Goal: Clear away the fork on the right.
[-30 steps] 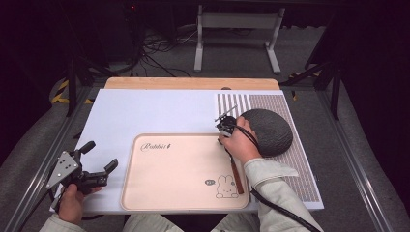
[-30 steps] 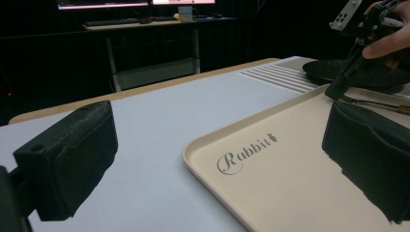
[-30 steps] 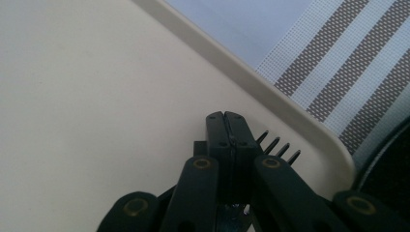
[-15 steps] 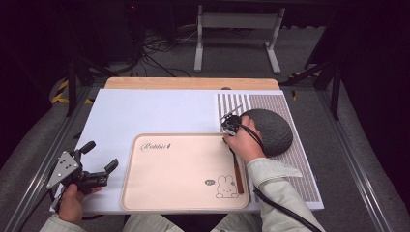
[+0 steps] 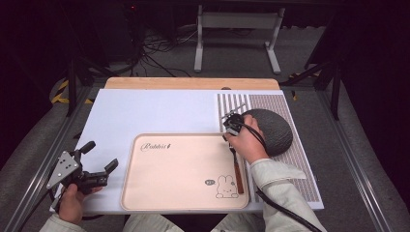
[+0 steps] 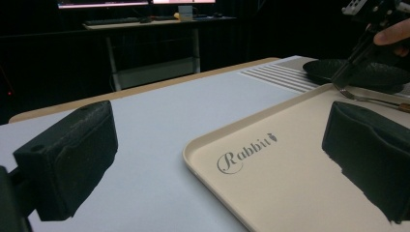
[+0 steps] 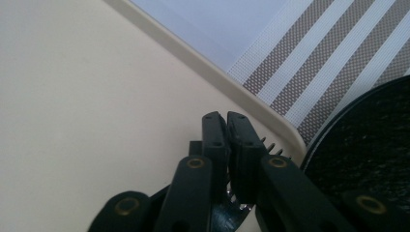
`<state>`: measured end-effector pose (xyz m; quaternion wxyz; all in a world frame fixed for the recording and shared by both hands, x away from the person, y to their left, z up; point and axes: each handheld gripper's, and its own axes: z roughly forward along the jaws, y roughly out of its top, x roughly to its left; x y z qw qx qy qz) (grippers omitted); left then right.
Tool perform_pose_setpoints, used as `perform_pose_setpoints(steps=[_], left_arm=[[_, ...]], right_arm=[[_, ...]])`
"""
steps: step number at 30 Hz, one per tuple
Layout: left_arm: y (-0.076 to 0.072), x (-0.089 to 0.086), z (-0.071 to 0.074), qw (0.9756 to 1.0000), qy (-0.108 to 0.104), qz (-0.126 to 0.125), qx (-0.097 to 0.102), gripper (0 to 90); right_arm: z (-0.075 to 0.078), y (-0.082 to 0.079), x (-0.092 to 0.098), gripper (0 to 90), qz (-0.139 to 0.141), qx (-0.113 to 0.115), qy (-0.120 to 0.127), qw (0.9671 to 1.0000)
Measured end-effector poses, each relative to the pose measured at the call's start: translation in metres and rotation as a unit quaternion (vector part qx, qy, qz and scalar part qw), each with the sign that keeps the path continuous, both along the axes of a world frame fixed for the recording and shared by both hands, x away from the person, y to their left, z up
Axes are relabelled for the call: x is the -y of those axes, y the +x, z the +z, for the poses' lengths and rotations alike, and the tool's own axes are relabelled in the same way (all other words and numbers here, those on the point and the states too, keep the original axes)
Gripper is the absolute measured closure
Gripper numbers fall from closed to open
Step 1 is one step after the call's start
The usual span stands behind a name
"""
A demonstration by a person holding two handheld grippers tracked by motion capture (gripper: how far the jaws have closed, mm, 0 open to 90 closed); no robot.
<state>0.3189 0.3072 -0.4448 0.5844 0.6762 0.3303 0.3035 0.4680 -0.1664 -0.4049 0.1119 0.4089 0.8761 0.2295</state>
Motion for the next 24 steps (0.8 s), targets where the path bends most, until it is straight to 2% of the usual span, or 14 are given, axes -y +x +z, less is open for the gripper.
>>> perform_pose_setpoints(steps=[1,2,5,6,7,9,10,13,16,18,19,24], left_arm=[[0.000,0.000,0.000,1.0000,0.000,0.000,0.000,0.0],[0.000,0.000,0.000,1.0000,0.000,0.000,0.000,0.0],[0.000,0.000,0.000,1.0000,-0.001,0.000,0.001,0.0],[0.000,0.000,0.000,1.0000,-0.001,0.000,0.001,0.0],[0.000,0.000,0.000,1.0000,-0.001,0.000,0.001,0.0],[-0.001,0.000,0.000,1.0000,0.001,-0.001,0.001,0.0],[-0.001,0.000,0.000,1.0000,0.001,-0.001,0.001,0.0],[0.000,0.000,0.000,1.0000,0.000,0.000,-0.001,0.0],[0.000,0.000,0.000,1.0000,0.000,0.001,0.000,0.0],[0.000,0.001,0.000,1.0000,0.001,0.000,0.000,0.0],[0.000,0.001,0.000,1.0000,0.002,0.000,0.000,0.0],[0.000,0.001,0.000,1.0000,0.001,0.001,0.000,0.0]], right_arm=[[0.005,-0.004,0.001,78.0,0.008,0.015,0.006,0.9998],[0.005,-0.004,0.001,78.0,0.008,0.015,0.006,0.9998],[0.019,-0.014,0.006,63.2,0.029,0.048,0.016,0.9983],[0.019,-0.014,0.006,63.2,0.029,0.048,0.016,0.9983],[0.028,-0.023,0.010,53.4,0.042,0.074,0.031,0.9959],[0.034,-0.029,0.015,44.5,0.049,0.090,0.046,0.9936],[0.034,-0.029,0.015,44.5,0.049,0.090,0.046,0.9936],[0.043,-0.044,0.027,36.7,0.056,0.120,0.077,0.9882],[0.048,-0.053,0.036,31.3,0.064,0.142,0.085,0.9842],[0.049,-0.057,0.043,28.7,0.069,0.147,0.094,0.9822],[0.049,-0.057,0.043,28.7,0.069,0.147,0.094,0.9822],[0.053,-0.071,0.061,21.2,0.070,0.175,0.112,0.9756]])
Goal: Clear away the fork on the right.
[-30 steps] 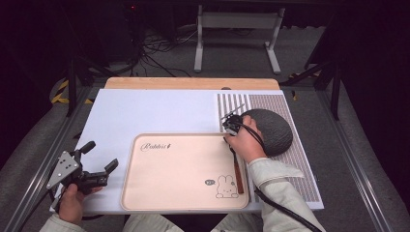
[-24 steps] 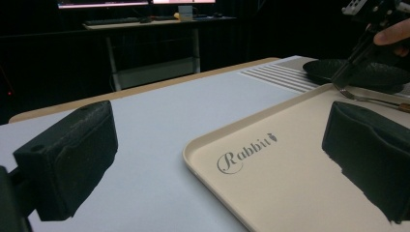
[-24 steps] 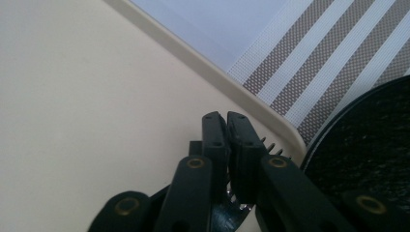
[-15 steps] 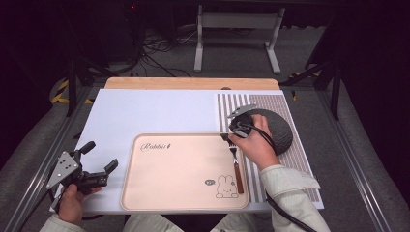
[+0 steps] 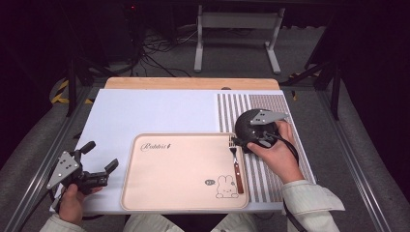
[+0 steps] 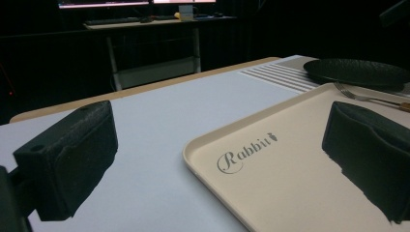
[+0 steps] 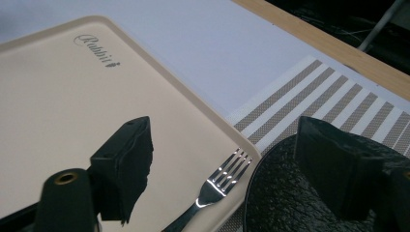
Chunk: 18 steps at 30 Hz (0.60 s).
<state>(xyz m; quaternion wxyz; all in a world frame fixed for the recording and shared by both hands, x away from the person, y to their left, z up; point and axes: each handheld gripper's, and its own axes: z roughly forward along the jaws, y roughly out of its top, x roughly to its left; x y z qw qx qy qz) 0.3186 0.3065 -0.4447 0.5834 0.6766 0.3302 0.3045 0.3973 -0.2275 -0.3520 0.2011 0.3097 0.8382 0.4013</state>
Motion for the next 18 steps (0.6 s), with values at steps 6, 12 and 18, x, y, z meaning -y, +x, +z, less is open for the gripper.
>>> perform_pose_setpoints(steps=[6,12,18], left_arm=[[0.000,-0.001,0.000,1.0000,-0.001,0.001,0.000,0.0],[0.000,-0.001,0.000,1.0000,-0.001,0.004,0.000,0.0],[0.000,0.000,0.000,1.0000,-0.001,0.003,0.001,0.0]], right_arm=[[0.001,-0.011,0.016,16.4,0.002,0.020,0.022,0.9995],[-0.003,-0.025,0.039,10.6,0.009,0.052,0.063,0.9966],[-0.011,-0.034,0.055,8.4,0.004,0.077,0.089,0.9930]])
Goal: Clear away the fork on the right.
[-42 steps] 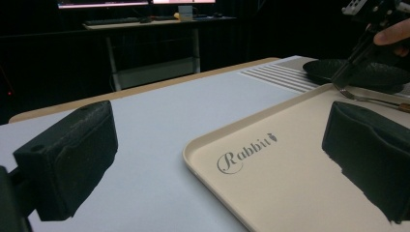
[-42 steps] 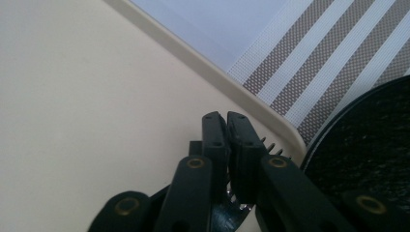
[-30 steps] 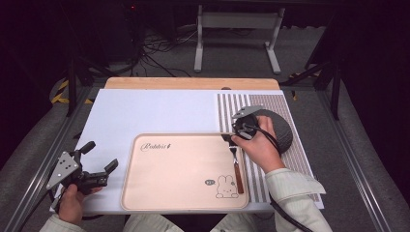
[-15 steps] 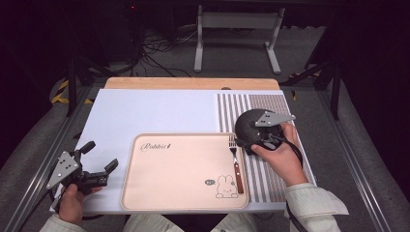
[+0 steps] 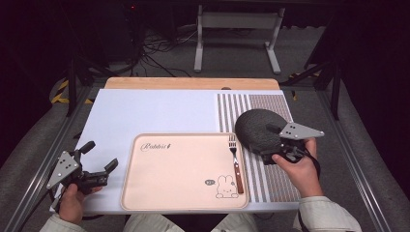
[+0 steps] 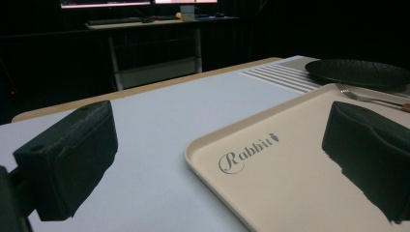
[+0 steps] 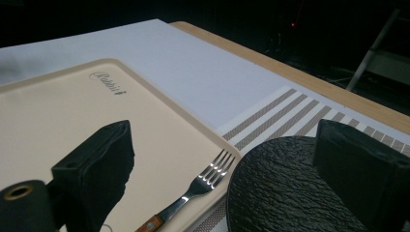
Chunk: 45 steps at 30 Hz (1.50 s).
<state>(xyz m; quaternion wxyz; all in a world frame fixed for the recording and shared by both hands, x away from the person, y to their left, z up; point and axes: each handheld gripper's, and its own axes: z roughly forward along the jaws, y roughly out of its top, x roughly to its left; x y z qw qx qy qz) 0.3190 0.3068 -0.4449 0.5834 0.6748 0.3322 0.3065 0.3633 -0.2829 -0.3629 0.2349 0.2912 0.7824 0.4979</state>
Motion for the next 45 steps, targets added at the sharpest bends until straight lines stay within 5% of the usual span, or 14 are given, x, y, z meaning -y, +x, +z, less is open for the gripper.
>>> perform_pose_setpoints(steps=[19,31,45], left_arm=[[-0.001,-0.001,0.001,1.0000,-0.002,-0.001,0.004,0.0],[-0.001,0.000,0.000,1.0000,-0.003,-0.004,0.006,0.0],[-0.001,-0.001,0.000,0.9999,-0.006,-0.009,0.006,0.0]], right_arm=[[-0.039,-0.019,0.047,5.4,-0.012,0.064,0.047,0.9968],[-0.062,-0.024,0.061,5.2,-0.028,0.062,0.045,0.9967],[-0.085,-0.023,0.062,5.0,-0.038,0.034,0.036,0.9981]])
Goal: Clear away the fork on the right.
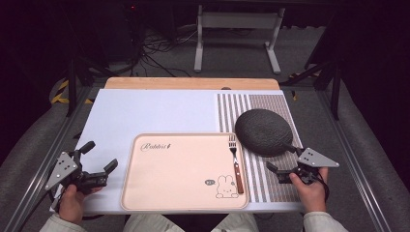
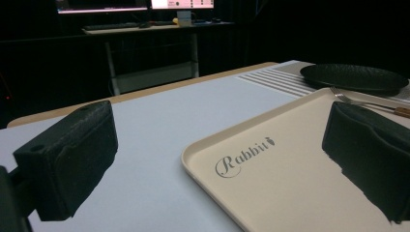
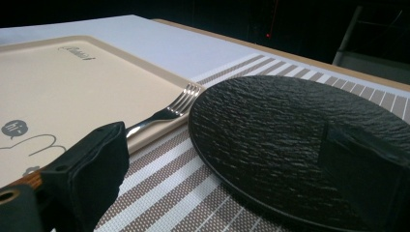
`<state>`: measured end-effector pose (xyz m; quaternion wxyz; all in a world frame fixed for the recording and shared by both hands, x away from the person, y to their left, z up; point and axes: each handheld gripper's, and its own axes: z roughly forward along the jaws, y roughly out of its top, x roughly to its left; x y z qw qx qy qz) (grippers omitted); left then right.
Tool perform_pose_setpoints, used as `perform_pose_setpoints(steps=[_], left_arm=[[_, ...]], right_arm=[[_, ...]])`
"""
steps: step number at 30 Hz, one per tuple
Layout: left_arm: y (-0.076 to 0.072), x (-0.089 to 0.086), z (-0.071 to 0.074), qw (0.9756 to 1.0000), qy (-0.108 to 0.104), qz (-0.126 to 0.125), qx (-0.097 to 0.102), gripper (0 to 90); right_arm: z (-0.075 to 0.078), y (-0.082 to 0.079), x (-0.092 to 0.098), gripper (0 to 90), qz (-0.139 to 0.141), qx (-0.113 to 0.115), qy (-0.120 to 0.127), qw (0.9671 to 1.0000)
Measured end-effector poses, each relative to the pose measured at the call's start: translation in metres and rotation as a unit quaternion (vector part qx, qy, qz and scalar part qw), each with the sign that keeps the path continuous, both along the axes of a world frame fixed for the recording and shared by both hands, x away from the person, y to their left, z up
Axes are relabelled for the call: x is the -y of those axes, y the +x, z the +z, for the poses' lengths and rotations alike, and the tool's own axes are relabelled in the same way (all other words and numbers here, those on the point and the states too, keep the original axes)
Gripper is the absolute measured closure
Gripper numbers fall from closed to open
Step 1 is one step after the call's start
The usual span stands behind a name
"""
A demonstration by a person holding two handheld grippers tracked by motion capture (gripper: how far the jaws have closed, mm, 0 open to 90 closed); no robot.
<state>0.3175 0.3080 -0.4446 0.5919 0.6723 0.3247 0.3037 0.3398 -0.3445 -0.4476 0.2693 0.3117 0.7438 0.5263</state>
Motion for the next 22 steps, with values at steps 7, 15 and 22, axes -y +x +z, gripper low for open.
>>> perform_pose_setpoints(steps=[7,15,22], left_arm=[[0.0005,-0.0004,-0.0001,1.0000,-0.004,-0.001,0.002,0.0],[0.0009,-0.0001,-0.0002,1.0000,-0.006,-0.001,0.001,0.0],[0.0007,0.0000,-0.0001,1.0000,-0.005,-0.001,0.001,0.0]], right_arm=[[-0.0040,0.0008,0.0018,4.8,-0.015,-0.009,-0.005,0.9998],[-0.0039,0.0012,0.0010,4.4,-0.022,-0.016,-0.012,0.9996],[-0.0022,0.0005,0.0005,4.3,-0.019,-0.014,-0.012,0.9997]])
